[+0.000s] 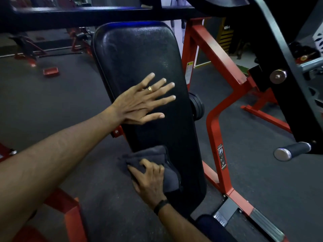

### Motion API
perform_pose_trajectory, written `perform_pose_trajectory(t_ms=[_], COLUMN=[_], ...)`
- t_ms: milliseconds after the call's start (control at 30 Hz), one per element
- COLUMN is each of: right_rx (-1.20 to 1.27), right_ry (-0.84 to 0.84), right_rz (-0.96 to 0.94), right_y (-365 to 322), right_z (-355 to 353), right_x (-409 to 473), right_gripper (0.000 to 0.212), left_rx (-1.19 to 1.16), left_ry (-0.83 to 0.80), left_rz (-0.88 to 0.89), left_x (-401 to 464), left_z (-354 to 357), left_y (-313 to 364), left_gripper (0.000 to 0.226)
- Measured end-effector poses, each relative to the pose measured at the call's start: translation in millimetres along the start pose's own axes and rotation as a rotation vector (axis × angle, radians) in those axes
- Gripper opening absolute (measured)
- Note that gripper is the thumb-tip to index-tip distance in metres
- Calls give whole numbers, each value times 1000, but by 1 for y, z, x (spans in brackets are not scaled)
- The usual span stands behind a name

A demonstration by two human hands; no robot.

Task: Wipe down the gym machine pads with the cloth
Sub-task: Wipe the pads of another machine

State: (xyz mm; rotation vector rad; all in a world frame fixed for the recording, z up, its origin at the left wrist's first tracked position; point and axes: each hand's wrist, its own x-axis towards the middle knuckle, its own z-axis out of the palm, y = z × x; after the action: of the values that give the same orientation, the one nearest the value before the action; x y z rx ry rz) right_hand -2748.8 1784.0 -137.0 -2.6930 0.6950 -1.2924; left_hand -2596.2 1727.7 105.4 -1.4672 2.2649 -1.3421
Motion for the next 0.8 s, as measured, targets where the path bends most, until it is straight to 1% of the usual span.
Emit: perform_pose_trajectory(t_ms=[100, 167, 200, 300, 333, 400, 467, 500, 567, 633, 800], right_rx=[-27, 2, 41, 106, 102, 82, 87, 95, 102, 106, 77], right_ry=[-42, 15, 62, 267, 338, 424, 449, 441, 413, 362, 215], right_rz=[-4, 64, 130, 390, 442, 483, 512, 514, 489, 498, 691], right_y=[29, 44, 49, 67, 77, 96, 108, 111, 112, 117, 131], right_z=[-5, -10, -13, -26, -32, -46, -54, -53, -46, -34, -13], right_x=[-41, -40, -29, 49, 82, 138, 167, 167, 148, 108, -15], right_gripper=[41, 43, 44, 44, 44, 43, 43, 44, 45, 48, 52], left_rx=[32, 38, 39, 17, 8, -13, -17, -21, -34, -46, -55], left_ry=[-1, 3, 8, 22, 26, 34, 28, 16, -2, -37, -148], left_rz=[46, 39, 33, 10, 8, 10, 4, -2, -16, -27, -16], left_x=[-2, -1, -2, -3, -3, -3, -3, -3, -2, -1, 2], left_z=[1, 1, 1, 1, 1, 0, 0, 0, -1, -2, -5], left_y=[4, 5, 5, 4, 5, 4, 3, 4, 3, 2, 4], left_gripper=[63, 64, 65, 68, 69, 71, 73, 74, 77, 81, 91])
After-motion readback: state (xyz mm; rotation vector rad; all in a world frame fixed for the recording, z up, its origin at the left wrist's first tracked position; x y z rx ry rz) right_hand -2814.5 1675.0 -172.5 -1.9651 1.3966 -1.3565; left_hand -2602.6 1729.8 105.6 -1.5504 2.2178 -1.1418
